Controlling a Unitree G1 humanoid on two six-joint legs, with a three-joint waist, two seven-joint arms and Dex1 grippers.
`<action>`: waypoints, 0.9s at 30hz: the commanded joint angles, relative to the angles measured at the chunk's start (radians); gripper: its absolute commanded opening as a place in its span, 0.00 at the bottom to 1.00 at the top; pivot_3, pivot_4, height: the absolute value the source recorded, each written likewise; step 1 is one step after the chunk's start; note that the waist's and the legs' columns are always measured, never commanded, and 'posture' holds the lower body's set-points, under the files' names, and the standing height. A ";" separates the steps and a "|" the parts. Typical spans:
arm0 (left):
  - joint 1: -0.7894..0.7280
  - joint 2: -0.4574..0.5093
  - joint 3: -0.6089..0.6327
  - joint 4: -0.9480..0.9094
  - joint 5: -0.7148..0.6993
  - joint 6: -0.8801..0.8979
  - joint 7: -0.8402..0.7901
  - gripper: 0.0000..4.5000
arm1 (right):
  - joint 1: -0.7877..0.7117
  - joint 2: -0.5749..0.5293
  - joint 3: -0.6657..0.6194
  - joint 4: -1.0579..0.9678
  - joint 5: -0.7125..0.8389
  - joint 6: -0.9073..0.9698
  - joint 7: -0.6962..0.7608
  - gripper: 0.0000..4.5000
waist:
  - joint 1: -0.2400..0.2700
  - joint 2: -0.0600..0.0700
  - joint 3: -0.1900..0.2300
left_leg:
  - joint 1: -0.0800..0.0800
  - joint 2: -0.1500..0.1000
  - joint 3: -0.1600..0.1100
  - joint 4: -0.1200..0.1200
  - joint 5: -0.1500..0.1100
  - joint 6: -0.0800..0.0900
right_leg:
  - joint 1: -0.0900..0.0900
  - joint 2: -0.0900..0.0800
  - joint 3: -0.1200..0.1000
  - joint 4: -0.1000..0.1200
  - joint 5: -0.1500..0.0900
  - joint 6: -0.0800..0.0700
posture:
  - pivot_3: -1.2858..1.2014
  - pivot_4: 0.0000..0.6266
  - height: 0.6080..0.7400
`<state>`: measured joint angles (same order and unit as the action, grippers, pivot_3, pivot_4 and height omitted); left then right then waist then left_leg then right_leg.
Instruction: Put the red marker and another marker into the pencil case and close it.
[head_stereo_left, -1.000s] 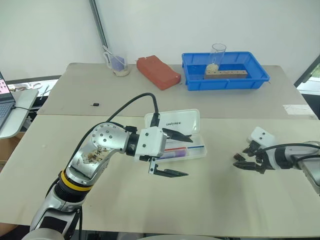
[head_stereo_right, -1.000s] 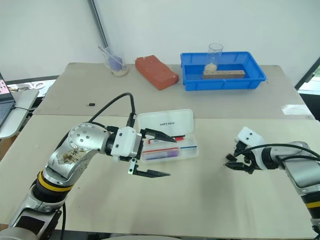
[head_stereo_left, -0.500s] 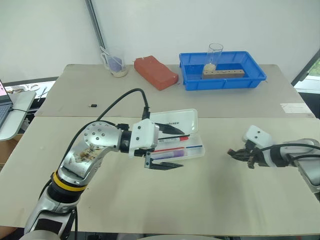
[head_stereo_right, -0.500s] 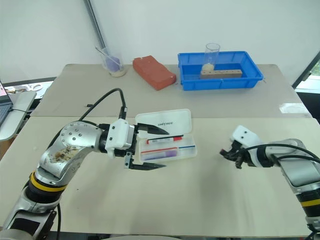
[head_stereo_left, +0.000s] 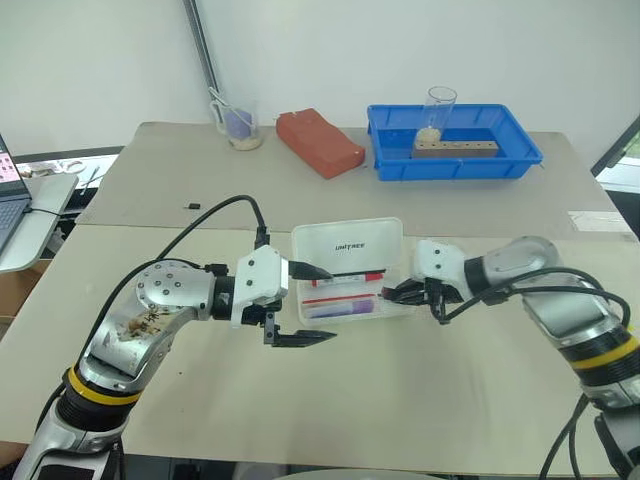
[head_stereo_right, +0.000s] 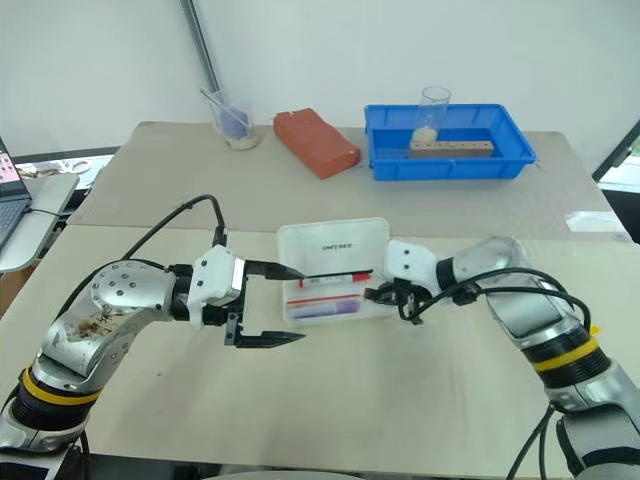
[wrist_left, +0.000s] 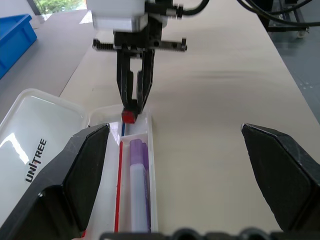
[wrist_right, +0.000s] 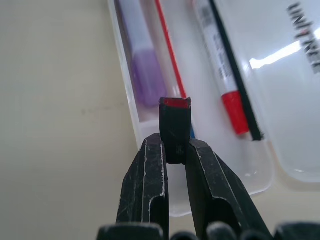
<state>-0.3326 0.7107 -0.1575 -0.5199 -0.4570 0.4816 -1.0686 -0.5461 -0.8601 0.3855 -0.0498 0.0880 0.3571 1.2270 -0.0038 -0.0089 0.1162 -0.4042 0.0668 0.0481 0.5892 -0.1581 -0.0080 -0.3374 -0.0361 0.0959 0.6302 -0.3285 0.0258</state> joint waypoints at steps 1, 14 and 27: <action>0.016 0.018 0.039 -0.057 -0.025 0.017 0.024 1.00 | -0.036 0.008 -0.004 0.039 -0.034 -0.066 0.027 0.04 | -0.005 0.000 0.000 | 0.000 0.000 0.000 0.000 0.000 0.000 | 0.000 0.000 0.000 0.000 0.000 0.000 | 0.52 0.24 1.00; -0.058 0.011 0.120 0.127 -0.020 0.045 0.115 1.00 | -0.045 0.058 -0.198 -0.089 0.158 0.181 0.008 0.99 | -0.005 0.001 0.000 | 0.001 0.000 -0.001 -0.001 0.000 0.000 | 0.000 0.001 0.000 0.001 0.000 -0.001 | 0.52 0.24 1.00; -0.435 -0.217 0.170 0.965 0.125 0.024 0.327 0.09 | -0.025 0.177 -0.469 -0.498 0.379 0.640 -0.414 1.00 | -0.001 0.000 0.000 | -0.003 0.000 -0.002 -0.001 0.000 0.000 | -0.004 0.001 -0.001 0.003 0.000 0.000 | 0.52 0.24 1.00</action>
<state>-0.7218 0.4917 -0.0010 0.4039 -0.3444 0.5263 -0.7463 -0.5413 -0.6869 -0.0365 -0.4885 0.4362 0.9584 0.8550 -0.0049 -0.0089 0.1161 -0.4078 0.0664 0.0458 0.5883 -0.1581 -0.0081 -0.3425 -0.0346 0.0952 0.6336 -0.3281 0.0255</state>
